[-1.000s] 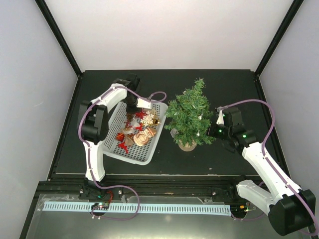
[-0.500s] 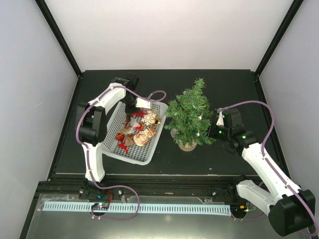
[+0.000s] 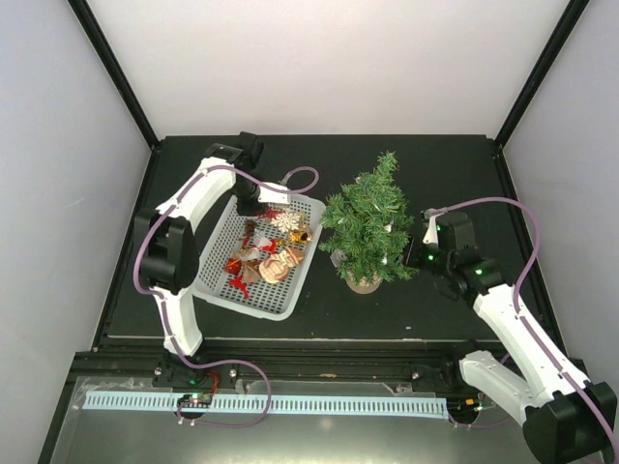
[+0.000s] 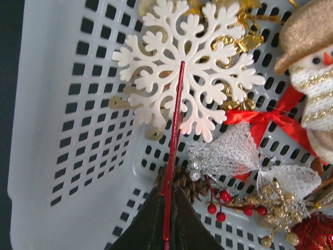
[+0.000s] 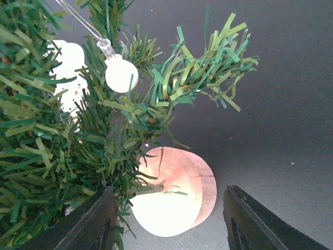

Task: Decorate the small christmas tree

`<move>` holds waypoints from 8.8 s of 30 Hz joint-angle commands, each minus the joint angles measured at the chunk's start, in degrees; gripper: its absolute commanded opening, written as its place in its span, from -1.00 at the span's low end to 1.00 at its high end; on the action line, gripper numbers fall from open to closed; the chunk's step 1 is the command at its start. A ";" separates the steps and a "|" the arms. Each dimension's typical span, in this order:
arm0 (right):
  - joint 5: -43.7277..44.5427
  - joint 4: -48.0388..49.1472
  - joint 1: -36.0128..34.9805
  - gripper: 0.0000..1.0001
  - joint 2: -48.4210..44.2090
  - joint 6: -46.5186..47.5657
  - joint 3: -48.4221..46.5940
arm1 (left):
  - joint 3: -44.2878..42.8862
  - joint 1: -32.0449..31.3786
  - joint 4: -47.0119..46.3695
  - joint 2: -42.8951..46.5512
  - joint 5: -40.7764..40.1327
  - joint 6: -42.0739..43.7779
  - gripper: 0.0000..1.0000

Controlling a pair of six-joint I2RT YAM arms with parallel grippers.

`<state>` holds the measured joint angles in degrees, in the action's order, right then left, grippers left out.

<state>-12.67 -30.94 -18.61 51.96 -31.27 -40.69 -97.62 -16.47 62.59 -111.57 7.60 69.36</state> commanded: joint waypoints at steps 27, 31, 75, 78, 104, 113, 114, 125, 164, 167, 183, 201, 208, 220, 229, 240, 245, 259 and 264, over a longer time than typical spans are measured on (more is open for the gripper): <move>1.24 -3.05 -0.01 0.08 -8.43 1.30 0.29 | 2.15 -1.16 12.92 16.97 -1.76 -3.37 -0.97; -0.26 -3.03 -0.03 0.04 -11.68 2.50 -0.42 | 1.03 -0.41 12.42 18.67 3.27 -5.79 -0.97; -2.10 -4.08 -37.45 0.05 10.13 13.23 -53.28 | 11.52 7.22 -63.68 47.78 82.05 -105.06 -0.97; 0.30 -5.30 -40.46 0.05 13.64 14.27 -55.68 | 11.90 6.67 -63.61 48.24 82.60 -106.21 -0.97; -2.93 -1.34 -42.82 -0.14 20.68 13.03 -61.88 | 17.83 4.34 -64.69 50.30 84.98 -108.48 -0.97; -2.84 -1.16 -43.00 -0.64 22.24 12.99 -63.16 | 18.64 4.12 -64.99 50.52 85.08 -108.43 -0.97; -2.96 -1.02 -43.00 -0.64 22.45 12.88 -63.20 | 18.68 4.16 -65.01 50.47 85.09 -108.47 -0.97; -2.13 -0.16 -43.10 -0.99 22.13 12.55 -62.17 | 19.76 4.05 -65.43 50.81 85.04 -108.39 -0.50; 50.84 -16.39 -41.41 -0.98 17.69 23.35 -71.17 | 23.93 12.78 -19.22 50.53 62.54 -57.67 0.98; 51.88 -15.32 -41.08 -0.98 17.28 24.05 -70.41 | 24.58 12.78 -19.84 51.64 61.86 -57.65 0.98; 51.97 -14.82 -40.97 -0.98 14.73 23.11 -69.79 | 25.91 12.78 -21.24 52.67 62.28 -58.72 0.98; 48.28 -14.23 -40.95 -0.98 15.00 20.66 -68.37 | 26.10 12.80 -21.19 53.08 62.28 -58.81 0.98; 47.90 -14.45 -40.97 -0.98 14.91 19.92 -68.65 | 26.08 12.82 -21.28 52.97 62.54 -58.97 0.98; 47.73 -14.94 -40.90 -0.98 15.02 20.11 -70.17 | 26.41 12.78 -21.83 53.10 62.87 -59.41 0.98; 46.56 -15.71 -40.98 -0.98 15.14 19.34 -69.66 | 26.34 12.78 -22.20 52.78 63.11 -59.96 0.98; 47.57 -15.56 -40.90 -0.98 14.08 18.88 -66.82 | 26.24 12.79 -22.60 52.72 63.51 -60.65 0.98; 47.53 -15.88 -40.96 -0.98 13.81 18.69 -66.33 | 26.26 12.84 -22.68 52.71 63.50 -60.67 0.98; 45.37 -16.52 -40.97 -0.98 12.29 16.01 -60.58 | 26.18 12.80 -22.48 52.64 63.44 -60.49 0.98; 45.02 -16.76 -40.96 -0.98 11.81 15.64 -59.86 | 26.17 12.78 -22.30 52.71 63.35 -60.40 0.98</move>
<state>33.28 -44.40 -59.72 63.88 -14.44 -101.71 -71.11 -3.49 41.06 -59.57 69.65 8.95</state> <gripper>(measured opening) 0.009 0.990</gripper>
